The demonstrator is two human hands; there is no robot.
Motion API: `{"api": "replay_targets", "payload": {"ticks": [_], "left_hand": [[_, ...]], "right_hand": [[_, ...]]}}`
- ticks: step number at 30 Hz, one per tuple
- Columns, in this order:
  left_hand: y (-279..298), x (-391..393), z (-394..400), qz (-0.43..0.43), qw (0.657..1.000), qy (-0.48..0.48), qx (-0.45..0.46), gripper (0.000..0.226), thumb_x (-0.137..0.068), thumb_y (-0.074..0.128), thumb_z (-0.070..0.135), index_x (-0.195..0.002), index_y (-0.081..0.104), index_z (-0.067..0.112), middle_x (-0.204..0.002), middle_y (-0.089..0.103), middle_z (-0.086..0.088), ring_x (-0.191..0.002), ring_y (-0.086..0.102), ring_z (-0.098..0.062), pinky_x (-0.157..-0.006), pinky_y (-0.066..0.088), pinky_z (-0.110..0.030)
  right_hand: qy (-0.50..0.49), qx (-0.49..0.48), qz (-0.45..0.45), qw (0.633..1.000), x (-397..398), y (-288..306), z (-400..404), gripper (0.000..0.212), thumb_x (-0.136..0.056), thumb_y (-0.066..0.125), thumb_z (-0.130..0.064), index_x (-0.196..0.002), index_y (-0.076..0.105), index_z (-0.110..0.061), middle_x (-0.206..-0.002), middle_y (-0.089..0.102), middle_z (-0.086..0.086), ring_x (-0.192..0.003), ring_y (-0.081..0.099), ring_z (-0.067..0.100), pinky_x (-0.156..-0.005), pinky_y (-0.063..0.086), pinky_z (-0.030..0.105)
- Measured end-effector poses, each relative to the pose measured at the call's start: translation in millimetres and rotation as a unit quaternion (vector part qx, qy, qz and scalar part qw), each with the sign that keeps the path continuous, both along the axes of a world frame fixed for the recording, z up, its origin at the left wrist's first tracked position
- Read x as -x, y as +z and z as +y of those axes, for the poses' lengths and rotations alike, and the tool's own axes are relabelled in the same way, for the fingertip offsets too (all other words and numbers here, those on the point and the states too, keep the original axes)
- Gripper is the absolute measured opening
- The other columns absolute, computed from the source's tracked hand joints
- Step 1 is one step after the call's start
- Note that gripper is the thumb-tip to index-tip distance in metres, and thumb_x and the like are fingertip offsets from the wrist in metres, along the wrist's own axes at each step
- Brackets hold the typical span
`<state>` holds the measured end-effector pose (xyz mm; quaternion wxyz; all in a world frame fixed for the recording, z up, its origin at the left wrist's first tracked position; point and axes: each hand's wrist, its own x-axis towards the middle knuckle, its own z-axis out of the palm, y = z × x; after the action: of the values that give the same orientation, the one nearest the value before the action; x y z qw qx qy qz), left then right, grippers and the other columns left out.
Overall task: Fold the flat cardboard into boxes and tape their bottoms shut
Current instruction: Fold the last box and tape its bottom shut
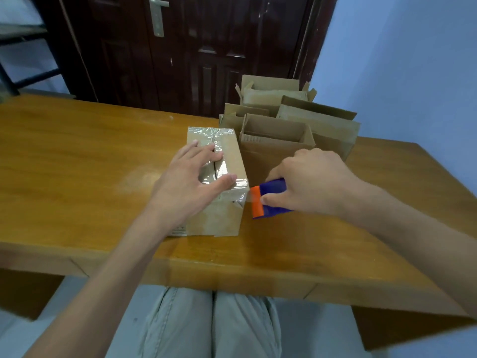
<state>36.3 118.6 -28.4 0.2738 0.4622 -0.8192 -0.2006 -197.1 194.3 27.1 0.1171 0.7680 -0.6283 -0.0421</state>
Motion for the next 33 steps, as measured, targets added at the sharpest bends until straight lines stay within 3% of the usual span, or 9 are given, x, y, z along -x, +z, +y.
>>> {"api": "replay_targets", "payload": {"ticks": [3, 9, 14, 20, 22, 24, 27, 31, 33], "left_hand": [[1.1, -0.4, 0.5, -0.012, 1.0, 0.007, 0.008, 0.091, -0.077, 0.042, 0.086, -0.151, 0.052, 0.033, -0.164, 0.038, 0.018, -0.156, 0.014, -0.002, -0.123, 0.022, -0.037], [0.0, -2.2, -1.8, -0.021, 1.0, -0.006, 0.001, 0.103, -0.07, 0.037, 0.098, -0.151, 0.049, 0.037, -0.166, 0.034, 0.02, -0.157, 0.012, -0.002, -0.124, 0.023, -0.043], [3.1, -1.2, -1.8, -0.003, 1.0, -0.01, -0.026, 0.1, -0.07, 0.049, 0.094, -0.151, 0.05, 0.036, -0.165, 0.034, 0.02, -0.157, 0.011, -0.002, -0.124, 0.023, -0.041], [-1.1, 1.4, 7.0, 0.151, 0.987, -0.004, -0.049, 0.047, -0.09, 0.076, 0.045, -0.136, 0.064, 0.037, -0.158, 0.044, 0.023, -0.156, 0.014, 0.0, -0.125, 0.019, -0.039], [-4.7, -0.9, 8.9, 0.231, 0.967, -0.029, -0.101, 0.042, -0.094, 0.077, 0.029, -0.132, 0.066, 0.043, -0.158, 0.042, 0.027, -0.157, 0.012, -0.001, -0.128, 0.014, -0.044], [-7.2, -2.2, 11.0, 0.311, 0.936, -0.059, -0.157, 0.049, -0.096, 0.075, 0.018, -0.132, 0.065, 0.049, -0.156, 0.043, 0.03, -0.157, 0.022, -0.011, -0.127, 0.025, -0.052], [-7.4, -3.2, 16.0, 0.386, 0.898, -0.077, -0.197, 0.058, -0.098, 0.063, 0.0, -0.135, 0.065, 0.044, -0.148, 0.055, 0.018, -0.14, 0.05, -0.015, -0.112, 0.05, -0.048], [-7.3, -8.1, 17.8, 0.402, 0.88, -0.119, -0.222, 0.059, -0.1, 0.054, -0.004, -0.139, 0.065, 0.038, -0.152, 0.053, 0.022, -0.144, 0.048, -0.014, -0.113, 0.048, -0.043], [-9.3, -12.4, 13.4, 0.395, 0.88, -0.141, -0.224, 0.057, -0.101, 0.051, -0.005, -0.141, 0.065, 0.033, -0.156, 0.046, 0.028, -0.15, 0.038, -0.006, -0.119, 0.041, -0.044]], "right_hand": [[-0.025, 0.032, -0.047, 0.998, 16.2, -5.9, -7.1, 0.051, -0.093, 0.049, -0.077, -0.121, 0.07, -0.04, -0.087, 0.07, -0.016, -0.078, 0.062, 0.007, -0.062, 0.053, 0.024], [-0.047, 0.144, 0.034, 0.988, 47.2, -84.4, 19.4, 0.061, -0.1, 0.035, -0.068, -0.143, 0.061, -0.034, -0.094, 0.076, -0.003, -0.075, 0.07, 0.018, -0.054, 0.047, 0.027], [-0.108, 0.191, -0.036, 0.975, 42.6, -116.8, 38.3, 0.05, -0.103, 0.051, -0.054, -0.146, 0.057, -0.028, -0.093, 0.071, -0.001, -0.071, 0.065, 0.018, -0.054, 0.041, 0.027], [-0.208, 0.185, -0.079, 0.957, 12.4, -100.9, 44.3, 0.051, -0.1, 0.053, -0.054, -0.144, 0.058, -0.03, -0.12, 0.065, 0.01, -0.11, 0.06, 0.029, -0.092, 0.048, 0.045], [-0.194, 0.246, -0.148, 0.938, -13.2, -81.0, 45.4, 0.05, -0.102, 0.052, -0.053, -0.143, 0.061, -0.026, -0.129, 0.06, 0.008, -0.119, 0.057, 0.025, -0.098, 0.047, 0.042], [-0.168, 0.259, -0.295, 0.905, -45.0, -62.4, 41.2, 0.055, -0.103, 0.048, -0.056, -0.148, 0.055, -0.026, -0.137, 0.056, 0.001, -0.124, 0.055, 0.016, -0.101, 0.047, 0.035], [-0.194, 0.089, -0.547, 0.81, -86.2, -46.1, 16.6, 0.076, -0.097, 0.052, -0.067, -0.161, 0.033, -0.03, -0.157, 0.046, -0.005, -0.137, 0.051, 0.013, -0.107, 0.05, 0.039], [-0.166, 0.057, -0.602, 0.779, -98.6, -52.5, 0.5, 0.067, -0.094, 0.069, -0.056, -0.153, 0.043, -0.035, -0.126, 0.067, -0.015, -0.107, 0.065, 0.005, -0.089, 0.061, 0.033], [-0.168, 0.033, -0.641, 0.748, -91.0, -53.0, 1.4, 0.073, -0.099, 0.068, -0.045, -0.162, 0.033, -0.035, -0.137, 0.063, -0.015, -0.113, 0.063, 0.006, -0.095, 0.06, 0.035]]}}
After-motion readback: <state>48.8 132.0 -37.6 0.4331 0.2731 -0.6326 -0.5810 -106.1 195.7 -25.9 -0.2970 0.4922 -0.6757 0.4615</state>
